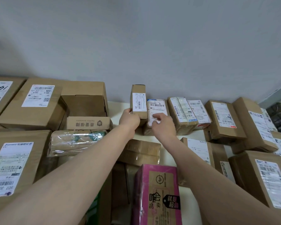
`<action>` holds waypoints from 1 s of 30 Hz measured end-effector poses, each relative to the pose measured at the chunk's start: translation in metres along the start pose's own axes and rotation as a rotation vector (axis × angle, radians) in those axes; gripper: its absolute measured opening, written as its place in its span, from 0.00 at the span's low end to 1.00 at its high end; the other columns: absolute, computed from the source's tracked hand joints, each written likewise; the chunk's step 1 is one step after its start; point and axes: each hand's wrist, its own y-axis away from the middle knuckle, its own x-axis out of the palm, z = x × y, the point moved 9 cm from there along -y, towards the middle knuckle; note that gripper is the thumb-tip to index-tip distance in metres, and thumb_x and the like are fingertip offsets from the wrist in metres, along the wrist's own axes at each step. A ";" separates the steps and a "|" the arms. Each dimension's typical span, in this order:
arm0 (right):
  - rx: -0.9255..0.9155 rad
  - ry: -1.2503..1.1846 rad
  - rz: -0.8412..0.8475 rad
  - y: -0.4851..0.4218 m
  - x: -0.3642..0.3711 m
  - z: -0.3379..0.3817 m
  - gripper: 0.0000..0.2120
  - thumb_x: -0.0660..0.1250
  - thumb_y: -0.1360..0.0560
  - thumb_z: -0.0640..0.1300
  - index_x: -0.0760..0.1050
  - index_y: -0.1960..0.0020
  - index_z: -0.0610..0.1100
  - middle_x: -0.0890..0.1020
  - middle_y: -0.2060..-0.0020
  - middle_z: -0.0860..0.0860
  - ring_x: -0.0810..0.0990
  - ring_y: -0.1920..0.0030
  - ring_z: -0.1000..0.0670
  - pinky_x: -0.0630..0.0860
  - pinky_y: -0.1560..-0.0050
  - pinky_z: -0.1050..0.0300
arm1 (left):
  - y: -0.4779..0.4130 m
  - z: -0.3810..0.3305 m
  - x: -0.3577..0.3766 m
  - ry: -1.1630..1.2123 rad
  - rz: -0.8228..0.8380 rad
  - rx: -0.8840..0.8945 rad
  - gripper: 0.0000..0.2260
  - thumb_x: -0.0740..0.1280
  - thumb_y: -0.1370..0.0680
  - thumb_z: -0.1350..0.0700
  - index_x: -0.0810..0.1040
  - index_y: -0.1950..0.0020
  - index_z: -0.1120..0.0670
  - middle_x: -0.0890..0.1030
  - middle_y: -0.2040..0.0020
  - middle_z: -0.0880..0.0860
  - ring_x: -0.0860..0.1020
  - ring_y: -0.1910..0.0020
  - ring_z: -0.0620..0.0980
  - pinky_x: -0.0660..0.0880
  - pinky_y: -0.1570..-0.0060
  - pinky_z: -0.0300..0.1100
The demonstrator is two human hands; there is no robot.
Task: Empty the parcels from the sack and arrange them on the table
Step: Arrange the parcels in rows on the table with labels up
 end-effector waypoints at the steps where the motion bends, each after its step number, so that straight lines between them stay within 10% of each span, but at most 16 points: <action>1: 0.020 0.068 -0.040 0.001 -0.005 -0.006 0.18 0.59 0.23 0.41 0.73 0.34 0.47 0.69 0.34 0.45 0.69 0.35 0.43 0.69 0.36 0.52 | -0.002 -0.001 0.001 -0.038 -0.003 0.020 0.19 0.59 0.20 0.58 0.68 0.28 0.48 0.77 0.37 0.51 0.75 0.43 0.53 0.76 0.42 0.49; 7: 0.139 0.270 0.047 0.009 -0.009 -0.012 0.23 0.60 0.23 0.42 0.66 0.28 0.47 0.59 0.29 0.44 0.60 0.31 0.39 0.64 0.37 0.52 | 0.001 -0.032 -0.003 -0.423 -0.027 0.139 0.25 0.63 0.30 0.54 0.70 0.32 0.52 0.76 0.35 0.54 0.74 0.39 0.57 0.75 0.40 0.51; 12: -0.134 0.100 -0.277 0.013 -0.035 0.052 0.15 0.60 0.22 0.40 0.74 0.36 0.45 0.73 0.38 0.46 0.72 0.37 0.44 0.67 0.45 0.56 | 0.031 -0.118 -0.070 -0.755 -0.459 0.539 0.25 0.66 0.27 0.62 0.68 0.31 0.47 0.68 0.33 0.53 0.64 0.33 0.56 0.62 0.36 0.45; 19: -0.117 -0.193 0.191 0.012 0.041 0.121 0.17 0.59 0.19 0.48 0.68 0.31 0.48 0.78 0.54 0.53 0.81 0.56 0.49 0.81 0.51 0.49 | -0.013 -0.093 -0.179 -0.874 -0.321 0.192 0.26 0.57 0.22 0.35 0.63 0.26 0.39 0.46 0.20 0.53 0.42 0.22 0.60 0.47 0.27 0.62; 25: 0.055 -0.314 0.452 0.025 0.091 0.135 0.30 0.56 0.21 0.63 0.47 0.23 0.64 0.66 0.31 0.50 0.82 0.49 0.46 0.82 0.52 0.51 | -0.011 -0.055 -0.201 -0.567 -0.314 0.249 0.15 0.63 0.20 0.47 0.71 0.38 0.54 0.67 0.30 0.56 0.74 0.39 0.58 0.69 0.44 0.46; 30: -0.045 -0.093 0.418 0.026 0.110 0.146 0.32 0.52 0.26 0.70 0.47 0.25 0.66 0.63 0.26 0.49 0.74 0.36 0.41 0.75 0.38 0.42 | -0.014 -0.044 -0.205 -0.524 -0.171 0.247 0.30 0.64 0.22 0.53 0.54 0.24 0.37 0.69 0.30 0.56 0.77 0.43 0.55 0.75 0.49 0.44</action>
